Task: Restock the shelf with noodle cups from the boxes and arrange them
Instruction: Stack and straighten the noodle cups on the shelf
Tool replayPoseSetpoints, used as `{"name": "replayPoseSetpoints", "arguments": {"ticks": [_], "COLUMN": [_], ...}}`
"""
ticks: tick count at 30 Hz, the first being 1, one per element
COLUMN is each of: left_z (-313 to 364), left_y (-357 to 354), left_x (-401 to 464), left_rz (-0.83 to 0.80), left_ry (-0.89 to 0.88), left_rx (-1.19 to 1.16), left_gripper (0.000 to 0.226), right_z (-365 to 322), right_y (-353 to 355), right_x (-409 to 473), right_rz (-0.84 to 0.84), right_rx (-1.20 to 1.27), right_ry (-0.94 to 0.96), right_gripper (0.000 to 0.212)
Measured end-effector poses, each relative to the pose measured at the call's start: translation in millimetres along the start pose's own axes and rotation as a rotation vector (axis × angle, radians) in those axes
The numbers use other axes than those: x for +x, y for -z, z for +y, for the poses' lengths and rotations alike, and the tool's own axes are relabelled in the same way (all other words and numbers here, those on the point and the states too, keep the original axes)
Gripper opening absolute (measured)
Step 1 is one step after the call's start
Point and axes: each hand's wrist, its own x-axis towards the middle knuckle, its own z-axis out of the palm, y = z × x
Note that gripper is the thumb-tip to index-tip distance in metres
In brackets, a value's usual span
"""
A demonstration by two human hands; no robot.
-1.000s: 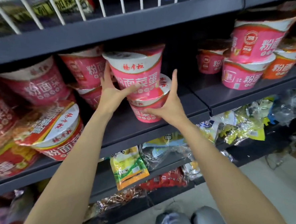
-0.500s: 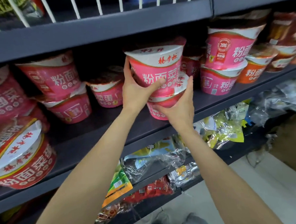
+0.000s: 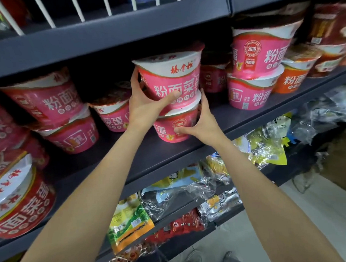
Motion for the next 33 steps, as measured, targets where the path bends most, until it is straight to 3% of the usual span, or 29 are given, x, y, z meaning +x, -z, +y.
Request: {"name": "replayPoseSetpoints", "arguments": {"ticks": [3,6,9,14,17,23,27,33], "left_z": [-3,-8,-8,-6,-4,-4,-8,-22], "left_y": [2,0,-10,-25,-33,-41,-35,-34], "left_x": [0,0,-2,10,15,30,47,51], "left_rz": [0.023,0.042,0.041,0.021,-0.012,-0.098,-0.054,0.093], "left_ry": [-0.001,0.015,0.027,0.002,-0.024,-0.016,-0.018,-0.055], "left_rx": [-0.044,-0.103,-0.120,-0.087,-0.032,-0.025,0.045,0.144], "left_gripper": [0.112,0.107,0.108,0.117,0.121,0.113,0.109,0.122], "right_z": [-2,-4,-5,18,25,25,17,9], "right_y": [-8,-14,-12,28,35,18,11,-12], "right_x": [-5,-9,-6,-13,-15,5,16,37], "right_rz": [0.168,0.451,0.650,0.402,0.338,0.308,0.386,0.418], "right_rx": [-0.085,-0.293,-0.401,-0.166,-0.119,-0.062,-0.271,-0.387], "right_ry": [0.042,0.091,0.027,0.087,0.061,0.052,0.032,0.126], "right_gripper": [0.122,0.118,0.117,0.106,0.106,0.106,0.100,0.098]}}
